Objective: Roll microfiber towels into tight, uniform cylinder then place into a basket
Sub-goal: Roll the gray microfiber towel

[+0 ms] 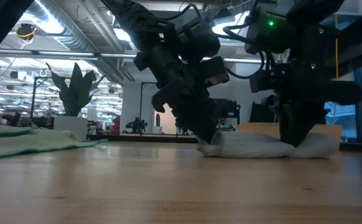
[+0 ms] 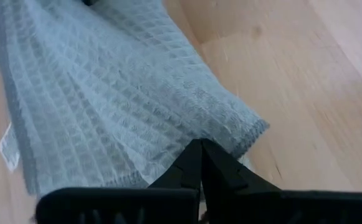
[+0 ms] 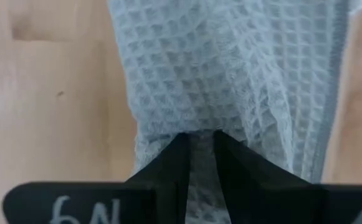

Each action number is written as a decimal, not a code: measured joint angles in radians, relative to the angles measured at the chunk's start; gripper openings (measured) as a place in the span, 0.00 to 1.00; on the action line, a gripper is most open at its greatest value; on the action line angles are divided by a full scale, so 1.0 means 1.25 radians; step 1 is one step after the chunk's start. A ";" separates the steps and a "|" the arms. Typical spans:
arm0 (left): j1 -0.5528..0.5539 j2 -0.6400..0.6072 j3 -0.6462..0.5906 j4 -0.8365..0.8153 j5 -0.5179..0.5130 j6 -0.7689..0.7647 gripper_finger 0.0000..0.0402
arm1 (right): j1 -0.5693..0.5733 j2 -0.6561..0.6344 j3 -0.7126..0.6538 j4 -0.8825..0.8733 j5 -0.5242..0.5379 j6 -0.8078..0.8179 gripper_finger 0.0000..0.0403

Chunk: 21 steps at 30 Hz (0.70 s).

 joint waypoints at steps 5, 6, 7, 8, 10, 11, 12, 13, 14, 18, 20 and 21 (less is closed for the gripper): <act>0.005 -0.001 -0.001 0.009 -0.001 -0.020 0.01 | 0.000 0.000 0.053 -0.058 0.005 -0.023 0.20; 0.007 -0.005 -0.001 0.008 -0.002 -0.021 0.01 | 0.000 0.000 0.070 -0.079 0.005 -0.029 0.20; 0.010 -0.007 -0.001 0.009 -0.003 -0.019 0.01 | 0.000 -0.001 0.087 -0.101 0.005 -0.033 0.20; 0.012 -0.009 -0.001 0.012 -0.003 -0.016 0.00 | 0.003 -0.001 0.105 -0.122 0.005 -0.036 0.20; 0.016 -0.009 -0.001 0.011 -0.004 -0.016 0.00 | 0.009 -0.001 0.135 -0.154 0.005 -0.036 0.20; 0.017 -0.009 -0.001 0.009 -0.004 -0.016 0.00 | 0.013 -0.001 0.150 -0.165 0.005 -0.035 0.20; 0.020 -0.009 -0.001 0.010 -0.004 -0.016 0.01 | 0.017 -0.003 0.165 -0.174 0.004 -0.033 0.20; 0.022 -0.009 -0.001 0.011 -0.004 -0.016 0.01 | 0.022 -0.007 0.178 -0.183 0.003 -0.032 0.20; 0.023 -0.009 -0.001 0.011 -0.004 -0.016 0.01 | 0.028 -0.011 0.193 -0.190 0.003 -0.032 0.20; 0.034 -0.022 0.000 0.017 -0.016 -0.017 0.01 | 0.045 -0.028 0.224 -0.203 0.002 -0.018 0.20; 0.042 -0.037 -0.001 0.004 -0.044 -0.017 0.00 | 0.051 -0.040 0.229 -0.203 0.001 -0.002 0.20; 0.048 -0.040 0.000 0.015 -0.057 -0.015 0.00 | 0.055 -0.046 0.229 -0.206 0.001 0.009 0.20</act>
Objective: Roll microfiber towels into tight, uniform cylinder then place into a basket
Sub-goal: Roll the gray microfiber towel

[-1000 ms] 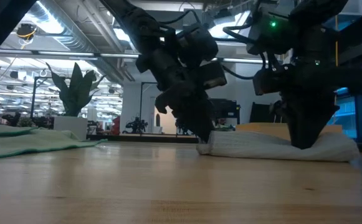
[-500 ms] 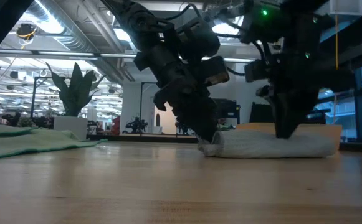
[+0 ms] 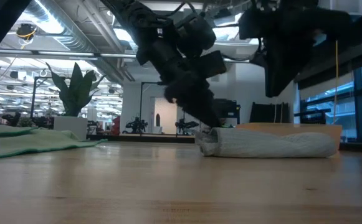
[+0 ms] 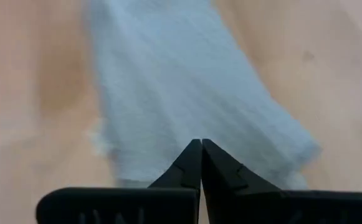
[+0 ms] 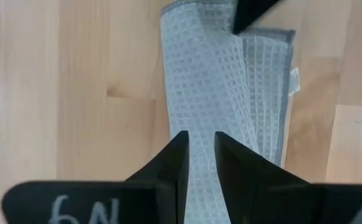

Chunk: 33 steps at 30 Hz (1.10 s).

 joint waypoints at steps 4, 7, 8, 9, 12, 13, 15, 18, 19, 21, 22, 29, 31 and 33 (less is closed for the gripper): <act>0.019 -0.032 0.000 -0.024 -0.016 0.022 0.01 | 0.010 -0.019 0.000 -0.015 -0.001 0.039 0.20; 0.028 -0.054 0.000 -0.047 -0.016 0.020 0.00 | 0.021 -0.031 0.000 -0.028 -0.002 0.063 0.20; 0.031 -0.064 -0.001 -0.066 -0.015 0.021 0.00 | 0.022 -0.034 0.000 -0.038 -0.002 0.074 0.20; 0.033 -0.072 -0.001 -0.071 -0.015 0.021 0.01 | 0.022 -0.037 0.000 -0.050 -0.002 0.088 0.20; 0.039 -0.104 -0.001 -0.117 -0.018 0.020 0.01 | 0.022 -0.054 0.000 -0.081 -0.002 0.148 0.20; 0.039 -0.109 0.002 -0.112 -0.023 0.019 0.01 | 0.021 -0.063 0.000 -0.094 -0.002 0.160 0.20; 0.039 -0.134 -0.002 -0.173 -0.047 0.014 0.01 | 0.018 -0.078 0.000 -0.116 -0.002 0.170 0.20; 0.038 -0.162 0.001 -0.202 -0.080 -0.007 0.00 | 0.013 -0.120 -0.013 -0.128 0.006 0.171 0.20; 0.038 -0.170 0.001 -0.209 -0.085 -0.016 0.00 | 0.012 -0.139 -0.028 -0.121 0.006 0.173 0.20; 0.039 -0.187 -0.001 -0.245 -0.095 -0.035 0.01 | 0.005 -0.180 -0.070 -0.108 0.006 0.191 0.20; 0.038 -0.192 -0.001 -0.247 -0.096 -0.045 0.01 | 0.002 -0.201 -0.097 -0.098 0.006 0.201 0.20; 0.031 -0.242 -0.001 -0.305 -0.104 -0.129 0.00 | -0.014 -0.316 -0.231 0.035 -0.091 0.273 0.20; 0.030 -0.259 -0.001 -0.323 -0.114 -0.144 0.01 | -0.011 -0.319 -0.251 0.049 -0.118 0.266 0.20; 0.029 -0.269 0.001 -0.310 -0.124 -0.154 0.02 | -0.009 -0.318 -0.267 0.078 -0.134 0.250 0.20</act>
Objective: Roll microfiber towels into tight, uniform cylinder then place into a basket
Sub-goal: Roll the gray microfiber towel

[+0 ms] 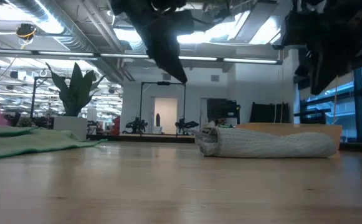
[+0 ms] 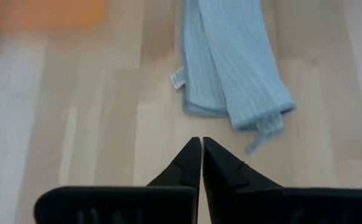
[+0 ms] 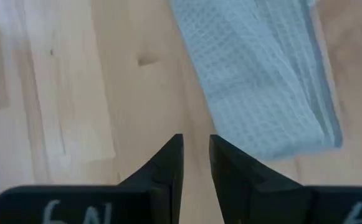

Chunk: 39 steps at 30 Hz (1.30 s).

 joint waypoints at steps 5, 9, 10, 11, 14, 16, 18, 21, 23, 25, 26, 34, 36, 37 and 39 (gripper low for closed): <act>-0.001 -0.014 -0.001 -0.016 -0.027 -0.013 0.02 | 0.001 0.017 -0.018 0.033 -0.007 -0.102 0.20; -0.001 -0.015 -0.001 -0.013 -0.036 -0.041 0.01 | -0.005 0.038 -0.018 0.040 0.013 -0.185 0.23; -0.001 -0.015 -0.001 -0.013 -0.036 -0.043 0.01 | -0.005 0.043 -0.018 0.045 0.023 -0.196 0.24; -0.001 -0.015 -0.001 -0.014 -0.036 -0.046 0.00 | -0.006 0.049 -0.018 0.050 0.033 -0.212 0.27; -0.001 -0.015 -0.001 -0.016 -0.036 -0.073 0.01 | -0.006 0.064 -0.018 0.072 0.056 -0.274 0.34; -0.001 -0.015 -0.001 -0.017 -0.036 -0.084 0.02 | -0.006 0.077 -0.018 0.089 0.056 -0.328 0.39; -0.002 -0.015 -0.001 -0.018 -0.036 -0.084 0.02 | -0.006 0.096 -0.018 0.097 0.056 -0.388 0.43; -0.003 -0.015 -0.001 -0.024 -0.036 -0.084 0.02 | -0.006 0.134 -0.026 0.117 0.056 -0.451 0.46; -0.003 -0.015 -0.001 -0.035 -0.036 -0.084 0.02 | -0.006 0.167 -0.044 0.156 0.056 -0.462 0.47; -0.003 -0.015 -0.001 -0.035 -0.036 -0.085 0.01 | -0.006 0.195 -0.061 0.192 0.056 -0.460 0.47; -0.003 -0.015 -0.001 -0.036 -0.036 -0.085 0.00 | -0.006 0.210 -0.063 0.210 0.056 -0.462 0.47; -0.003 -0.015 -0.001 -0.049 -0.036 -0.084 0.02 | -0.006 0.307 -0.063 0.254 0.059 -0.459 0.47; -0.003 -0.015 -0.001 -0.048 -0.036 -0.084 0.02 | -0.005 0.322 -0.061 0.256 0.075 -0.449 0.47; -0.003 -0.015 -0.001 -0.048 -0.036 -0.085 0.02 | -0.004 0.329 -0.061 0.259 0.085 -0.436 0.47; -0.003 -0.014 -0.001 -0.049 -0.036 -0.085 0.01 | -0.005 0.337 -0.061 0.268 0.101 -0.410 0.46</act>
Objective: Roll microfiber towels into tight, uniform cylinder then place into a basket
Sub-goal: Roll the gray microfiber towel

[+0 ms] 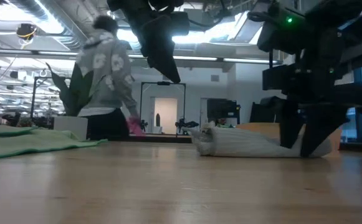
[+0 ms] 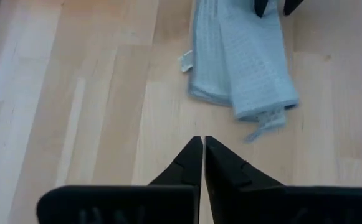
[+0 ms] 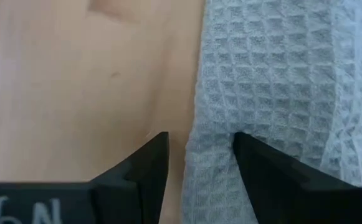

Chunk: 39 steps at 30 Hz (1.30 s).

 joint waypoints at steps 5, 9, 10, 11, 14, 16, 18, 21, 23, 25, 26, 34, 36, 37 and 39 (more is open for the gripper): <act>0.000 0.000 0.000 0.000 0.000 -0.001 0.00 | 0.000 0.001 -0.001 0.014 0.032 0.043 0.38; -0.002 0.000 0.000 0.000 0.000 -0.009 0.02 | -0.001 0.003 -0.002 0.038 0.078 0.085 0.27; -0.003 0.000 0.000 0.000 0.000 -0.015 0.03 | -0.001 0.003 -0.002 0.045 0.081 0.095 0.23; -0.004 0.000 0.000 0.000 0.000 -0.019 0.03 | -0.001 0.003 -0.003 0.048 0.083 0.099 0.19; -0.010 0.000 0.000 0.000 0.000 -0.019 0.03 | -0.004 0.003 -0.003 0.051 0.082 0.103 0.08; -0.013 0.000 0.000 0.000 0.000 -0.019 0.03 | -0.008 0.003 -0.003 0.052 0.077 0.121 0.03; -0.017 0.000 0.000 0.001 0.000 -0.019 0.03 | -0.015 0.003 -0.003 0.053 0.053 0.139 0.03; -0.018 0.000 0.000 0.001 0.000 -0.019 0.03 | -0.034 0.003 -0.003 0.056 -0.011 0.141 0.03; -0.017 0.000 0.000 0.001 0.000 -0.019 0.03 | -0.047 0.003 -0.003 0.063 -0.069 0.144 0.02; -0.017 0.000 0.000 0.000 0.000 -0.019 0.03 | -0.064 0.003 -0.002 0.065 -0.132 0.157 0.02; -0.017 0.000 0.000 0.000 0.000 -0.019 0.03 | -0.073 0.003 -0.003 0.068 -0.166 0.163 0.02; -0.017 0.000 0.000 -0.002 0.000 -0.014 0.03 | -0.133 0.004 -0.007 0.093 -0.410 0.167 0.01; -0.017 0.000 0.000 -0.003 0.000 -0.014 0.03 | -0.147 0.004 -0.007 0.100 -0.459 0.183 0.01; -0.017 0.000 0.000 -0.003 0.000 -0.014 0.03 | -0.154 0.004 -0.007 0.104 -0.486 0.186 0.01; -0.017 0.000 0.000 -0.003 0.000 -0.013 0.03 | -0.168 0.003 -0.007 0.112 -0.546 0.185 0.01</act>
